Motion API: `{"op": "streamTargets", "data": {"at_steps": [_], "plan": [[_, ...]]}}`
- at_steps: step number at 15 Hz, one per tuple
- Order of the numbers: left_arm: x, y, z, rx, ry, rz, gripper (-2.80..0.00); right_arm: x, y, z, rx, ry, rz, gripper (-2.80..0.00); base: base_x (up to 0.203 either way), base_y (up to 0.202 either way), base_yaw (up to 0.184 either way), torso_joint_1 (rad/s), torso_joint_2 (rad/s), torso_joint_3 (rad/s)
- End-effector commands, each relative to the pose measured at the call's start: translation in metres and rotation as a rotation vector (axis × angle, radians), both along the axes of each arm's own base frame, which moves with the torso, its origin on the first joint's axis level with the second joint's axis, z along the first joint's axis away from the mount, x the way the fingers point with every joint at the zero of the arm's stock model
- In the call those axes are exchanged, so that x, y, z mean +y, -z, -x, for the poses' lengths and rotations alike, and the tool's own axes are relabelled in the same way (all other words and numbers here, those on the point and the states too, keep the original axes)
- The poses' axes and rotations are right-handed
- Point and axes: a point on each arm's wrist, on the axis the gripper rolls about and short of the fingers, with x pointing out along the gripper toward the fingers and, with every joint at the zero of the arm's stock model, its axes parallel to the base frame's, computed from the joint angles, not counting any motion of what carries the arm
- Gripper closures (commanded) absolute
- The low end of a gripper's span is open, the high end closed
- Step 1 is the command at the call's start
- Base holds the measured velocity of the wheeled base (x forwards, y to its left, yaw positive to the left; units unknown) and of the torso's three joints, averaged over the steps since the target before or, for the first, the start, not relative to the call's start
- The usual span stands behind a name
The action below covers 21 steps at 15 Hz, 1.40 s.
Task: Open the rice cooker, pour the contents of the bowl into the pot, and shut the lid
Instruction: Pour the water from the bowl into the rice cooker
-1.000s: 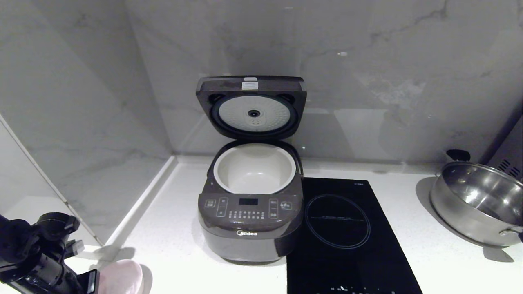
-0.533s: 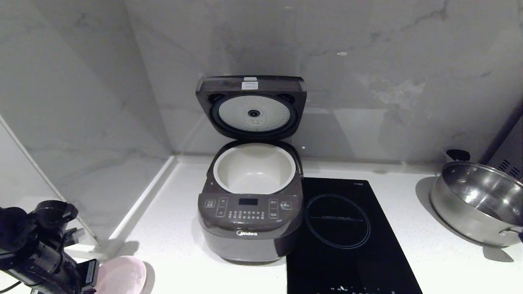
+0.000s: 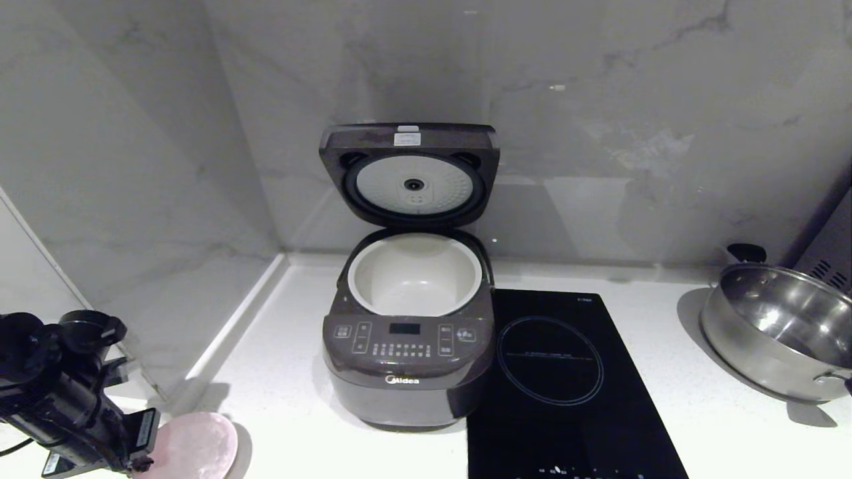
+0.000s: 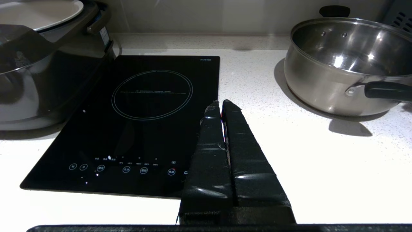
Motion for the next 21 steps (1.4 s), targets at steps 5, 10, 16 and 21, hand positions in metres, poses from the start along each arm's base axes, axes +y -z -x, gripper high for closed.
{"op": "streamTargets", "data": {"at_steps": [5, 10, 16, 21], "plan": [[0.004, -0.007, -0.006, 0.027, -0.006, 0.091, 0.00, 0.000, 0.000, 0.000, 0.000, 0.000, 0.000, 0.00, 0.000, 0.000, 0.000, 0.000, 0.00, 0.000], [0.004, -0.017, -0.011, 0.032, -0.003, 0.125, 0.00, 0.000, 0.000, 0.000, 0.000, 0.000, 0.000, 0.00, 0.000, 0.000, 0.000, 0.000, 0.00, 0.000], [-0.001, -0.049, -0.011, 0.017, 0.016, 0.176, 0.00, 0.000, 0.000, 0.000, 0.000, 0.000, 0.000, 0.00, 0.000, 0.000, 0.000, 0.000, 0.00, 0.000], [-0.013, -0.065, -0.007, 0.003, 0.051, 0.190, 0.00, 0.000, 0.000, 0.000, 0.000, 0.000, 0.000, 0.00, 0.000, 0.000, 0.000, 0.000, 0.00, 0.000]]}}
